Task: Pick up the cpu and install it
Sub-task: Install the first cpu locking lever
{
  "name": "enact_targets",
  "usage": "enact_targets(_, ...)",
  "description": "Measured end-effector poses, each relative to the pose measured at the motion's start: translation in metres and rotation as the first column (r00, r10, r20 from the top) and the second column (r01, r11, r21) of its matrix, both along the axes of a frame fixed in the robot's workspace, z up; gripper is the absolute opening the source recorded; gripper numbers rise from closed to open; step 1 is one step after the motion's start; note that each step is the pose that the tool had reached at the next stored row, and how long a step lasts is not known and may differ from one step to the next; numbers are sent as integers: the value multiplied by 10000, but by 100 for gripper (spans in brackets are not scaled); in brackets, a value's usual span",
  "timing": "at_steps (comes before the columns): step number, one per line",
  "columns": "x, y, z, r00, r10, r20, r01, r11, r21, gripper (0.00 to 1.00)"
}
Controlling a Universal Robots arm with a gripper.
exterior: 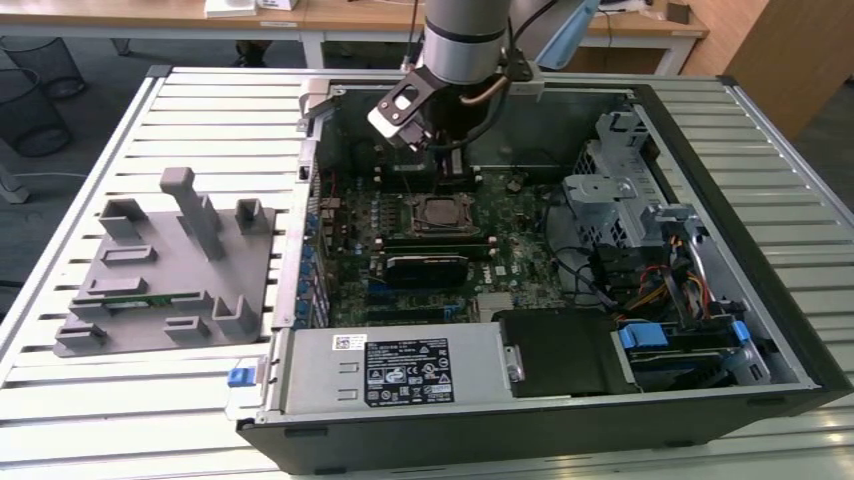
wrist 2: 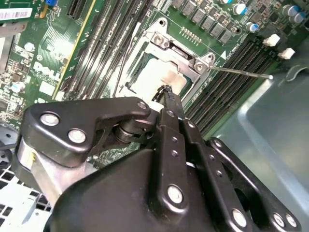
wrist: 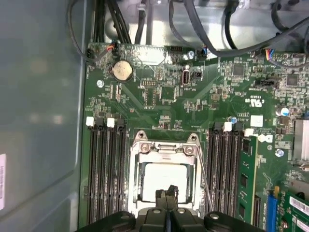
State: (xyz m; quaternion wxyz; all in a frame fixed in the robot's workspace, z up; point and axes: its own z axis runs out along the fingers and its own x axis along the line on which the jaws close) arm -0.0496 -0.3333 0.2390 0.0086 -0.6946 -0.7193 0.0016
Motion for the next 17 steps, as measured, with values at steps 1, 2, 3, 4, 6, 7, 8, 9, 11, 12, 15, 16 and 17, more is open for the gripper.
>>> enact_targets(1,-2,0,5,10000,20,10,-20,10000,1,11)
enact_targets(2,-2,0,4,9999,143,12,-144,9999,3,11)
enact_targets(3,-2,0,4,9995,327,13,-327,9995,3,11)
enact_targets(4,-2,0,4,9987,507,12,-507,9987,1,11)
enact_targets(6,-2,0,4,9963,865,11,-865,9963,0,11)
enact_targets(7,-2,0,3,9945,1050,11,-1050,9945,-1,11)
enact_targets(8,-2,0,2,9924,1228,11,-1228,9924,0,11)
enact_targets(9,-2,0,1,9901,1407,11,-1407,9901,0,11)
enact_targets(11,-2,0,0,9842,1772,11,-1772,9842,0,11)
enact_targets(12,-2,0,-1,9808,1949,11,-1949,9808,0,11)
enact_targets(15,-2,0,-3,9687,2480,11,-2480,9687,0,11)
enact_targets(16,-2,0,-4,9641,2655,11,-2655,9641,0,11)
enact_targets(17,-2,0,-5,9592,2827,11,-2827,9592,0,11)
